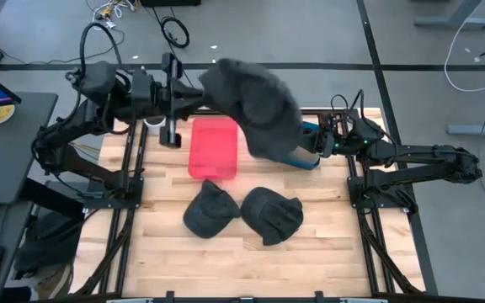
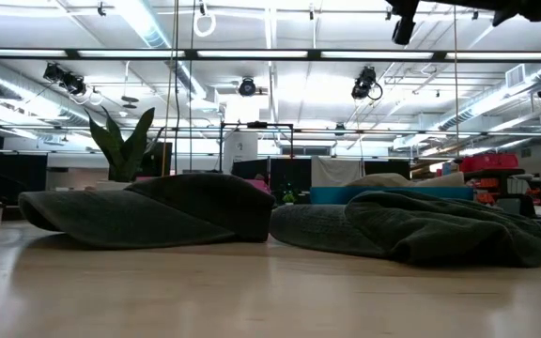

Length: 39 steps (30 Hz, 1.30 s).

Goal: Pick & Place hat
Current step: Put the left black cap into the blue bin

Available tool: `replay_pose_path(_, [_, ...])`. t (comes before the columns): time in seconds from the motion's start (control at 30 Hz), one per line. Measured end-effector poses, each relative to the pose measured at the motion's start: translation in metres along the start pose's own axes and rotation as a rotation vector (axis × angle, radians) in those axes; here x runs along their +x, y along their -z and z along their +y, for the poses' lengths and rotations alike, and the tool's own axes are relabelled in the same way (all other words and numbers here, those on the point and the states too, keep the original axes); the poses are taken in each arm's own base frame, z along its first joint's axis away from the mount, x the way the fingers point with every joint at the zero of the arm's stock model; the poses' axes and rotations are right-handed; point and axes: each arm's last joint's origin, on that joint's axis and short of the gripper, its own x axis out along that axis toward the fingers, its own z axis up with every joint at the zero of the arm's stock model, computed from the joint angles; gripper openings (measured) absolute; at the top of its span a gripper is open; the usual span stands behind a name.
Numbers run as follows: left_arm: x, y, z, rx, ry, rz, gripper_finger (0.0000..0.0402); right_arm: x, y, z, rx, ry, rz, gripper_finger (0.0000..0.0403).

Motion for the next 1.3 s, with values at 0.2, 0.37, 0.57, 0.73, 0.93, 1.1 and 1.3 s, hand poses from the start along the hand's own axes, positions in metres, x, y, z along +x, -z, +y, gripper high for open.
replay_pose_path(0.2, [0.018, 0.009, 0.005, -0.111, -0.164, -0.043, 0.0014, 0.003, -0.003, 0.014, -0.263, -0.058, -0.169, 0.0181])
replay_pose_path(0.37, [0.032, 0.018, 0.008, -0.175, -0.284, -0.086, 0.0014, 0.009, -0.004, 0.024, -0.424, -0.103, -0.35, 0.019])
replay_pose_path(0.57, [0.047, 0.031, 0.01, -0.266, -0.396, -0.115, 0.0014, 0.026, -0.012, 0.04, -0.519, -0.125, -0.402, 0.0235])
replay_pose_path(0.73, [0.052, 0.041, 0.009, -0.215, -0.4, -0.042, 0.0014, 0.036, -0.026, 0.059, -0.59, -0.146, -0.449, 0.0284])
replay_pose_path(0.93, [0.052, 0.045, 0.007, -0.131, -0.467, 0.032, 0.0014, 0.04, -0.038, 0.072, -0.595, -0.102, -0.461, 0.0313])
replay_pose_path(1.1, [0.052, 0.047, 0.006, -0.112, -0.507, 0.055, 0.0014, 0.047, -0.043, 0.076, -0.628, -0.008, -0.424, 0.0308])
replay_pose_path(1.3, [0.059, 0.057, 0.005, -0.072, -0.513, 0.096, 0.0014, 0.057, -0.042, 0.073, -0.639, 0.035, -0.409, 0.0291])
